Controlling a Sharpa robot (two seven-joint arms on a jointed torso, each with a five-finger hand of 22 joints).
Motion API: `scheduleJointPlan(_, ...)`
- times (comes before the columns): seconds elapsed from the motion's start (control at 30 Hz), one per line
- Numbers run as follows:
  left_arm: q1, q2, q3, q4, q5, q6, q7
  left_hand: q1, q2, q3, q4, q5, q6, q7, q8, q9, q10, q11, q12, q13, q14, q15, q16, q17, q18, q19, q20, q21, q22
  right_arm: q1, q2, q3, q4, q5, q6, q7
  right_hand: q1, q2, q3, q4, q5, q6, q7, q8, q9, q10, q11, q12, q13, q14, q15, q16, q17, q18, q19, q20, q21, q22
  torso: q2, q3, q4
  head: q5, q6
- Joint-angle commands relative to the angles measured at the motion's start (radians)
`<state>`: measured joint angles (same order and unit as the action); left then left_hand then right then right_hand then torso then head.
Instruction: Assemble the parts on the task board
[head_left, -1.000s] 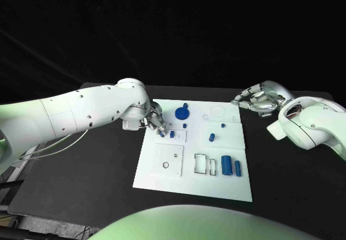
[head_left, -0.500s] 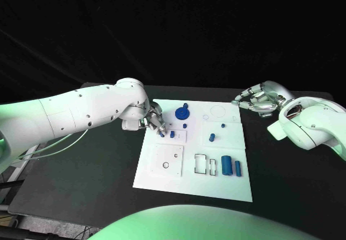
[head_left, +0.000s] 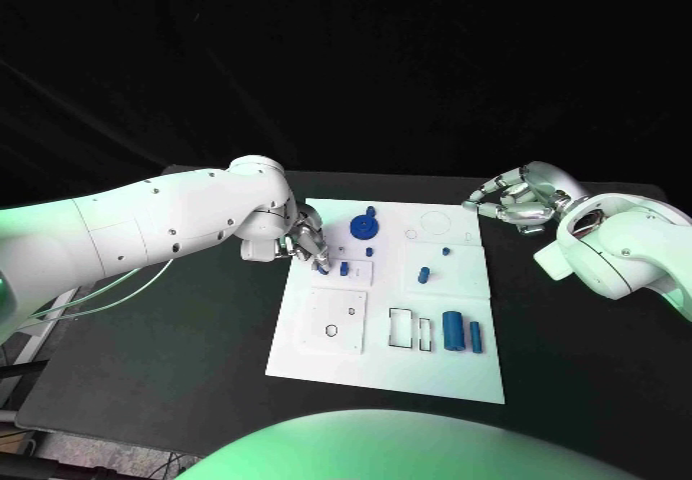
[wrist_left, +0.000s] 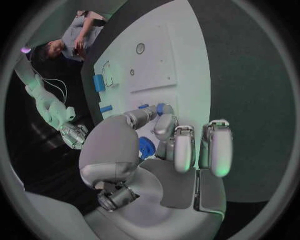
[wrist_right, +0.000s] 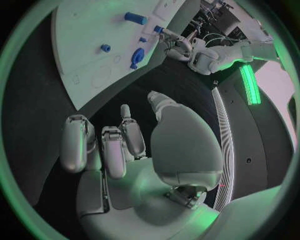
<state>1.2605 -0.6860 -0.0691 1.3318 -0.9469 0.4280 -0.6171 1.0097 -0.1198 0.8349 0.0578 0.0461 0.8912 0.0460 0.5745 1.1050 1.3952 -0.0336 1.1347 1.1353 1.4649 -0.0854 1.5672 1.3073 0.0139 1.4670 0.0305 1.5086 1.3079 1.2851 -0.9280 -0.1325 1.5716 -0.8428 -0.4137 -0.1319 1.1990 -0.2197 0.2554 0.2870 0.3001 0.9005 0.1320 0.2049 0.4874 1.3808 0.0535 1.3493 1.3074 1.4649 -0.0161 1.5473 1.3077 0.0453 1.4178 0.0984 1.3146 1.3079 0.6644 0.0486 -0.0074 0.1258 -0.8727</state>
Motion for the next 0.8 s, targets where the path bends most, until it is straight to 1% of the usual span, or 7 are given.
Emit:
scheduleJointPlan(0.03,-0.005,-0.002,-0.004,0.003,0.01,0.058,-0.012,0.043,0.032,0.098,-0.1,0.002,0.001,-0.006,0.005,0.003,-0.001,0.001,0.003,0.003,0.106,0.004,0.004,0.263,0.001,0.07,0.004,0.0,0.243,-0.001,0.001,0.0,0.0,-0.011,0.012,0.003,0.0,0.014,-0.005,-0.001,0.005,-0.007,0.002,0.003,0.001,-0.004,0.002,-0.004,0.019,0.086,0.006,-0.004,0.2,0.019,-0.008,0.001,-0.003,0.139,0.0,-0.0002,-0.0002,0.0,0.0)
scheduleJointPlan(0.33,0.005,-0.007,0.003,0.005,0.028,0.083,-0.012,0.045,0.031,0.099,-0.102,0.002,0.001,-0.006,0.005,0.004,0.002,0.0,0.008,0.008,0.106,0.004,0.004,0.263,0.001,0.07,0.004,-0.001,0.243,-0.001,0.002,0.0,-0.002,-0.011,0.012,0.002,0.0,0.014,-0.005,-0.001,0.005,-0.007,0.002,0.003,0.001,-0.004,0.002,-0.004,0.019,0.086,0.006,-0.004,0.2,0.019,-0.008,0.001,-0.003,0.139,0.001,-0.0002,-0.0003,0.002,0.0)
scheduleJointPlan(0.43,0.008,-0.008,0.004,0.006,0.035,0.091,-0.012,0.046,0.03,0.099,-0.103,0.002,0.001,-0.006,0.006,0.004,0.004,0.0,0.012,0.012,0.106,0.003,0.004,0.263,0.001,0.07,0.004,0.0,0.243,-0.001,0.002,0.0,-0.002,-0.011,0.012,0.002,0.0,0.014,-0.005,-0.001,0.005,-0.007,0.002,0.003,0.001,-0.004,0.002,-0.004,0.019,0.086,0.006,-0.004,0.2,0.019,-0.008,0.001,-0.003,0.139,0.001,0.0005,-0.0001,0.002,0.0)
scheduleJointPlan(0.5,0.009,-0.008,0.004,0.006,0.041,0.096,-0.012,0.047,0.03,0.099,-0.104,0.002,0.002,-0.006,0.006,0.005,0.005,0.0,0.016,0.015,0.106,0.003,0.004,0.263,0.001,0.07,0.004,0.0,0.244,-0.001,0.002,0.0,-0.002,-0.011,0.012,0.002,0.0,0.014,-0.005,-0.001,0.005,-0.007,0.002,0.003,0.001,-0.004,0.002,-0.004,0.019,0.086,0.006,-0.004,0.2,0.019,-0.008,0.001,-0.003,0.139,0.001,0.0001,-0.0002,0.001,0.0)
scheduleJointPlan(0.8,0.011,-0.009,0.007,0.013,0.051,0.088,-0.006,0.048,0.03,0.099,-0.106,0.003,0.002,-0.005,0.007,0.006,0.009,0.0,0.024,0.024,0.106,0.003,0.004,0.263,0.001,0.071,0.003,0.001,0.244,-0.001,0.002,0.0,-0.002,-0.011,0.012,0.002,0.0,0.014,-0.005,-0.001,0.005,-0.007,0.002,0.003,0.001,-0.004,0.002,-0.004,0.019,0.086,0.006,-0.004,0.2,0.019,-0.008,0.001,-0.003,0.139,0.001,0.0005,-0.0014,0.001,0.0)
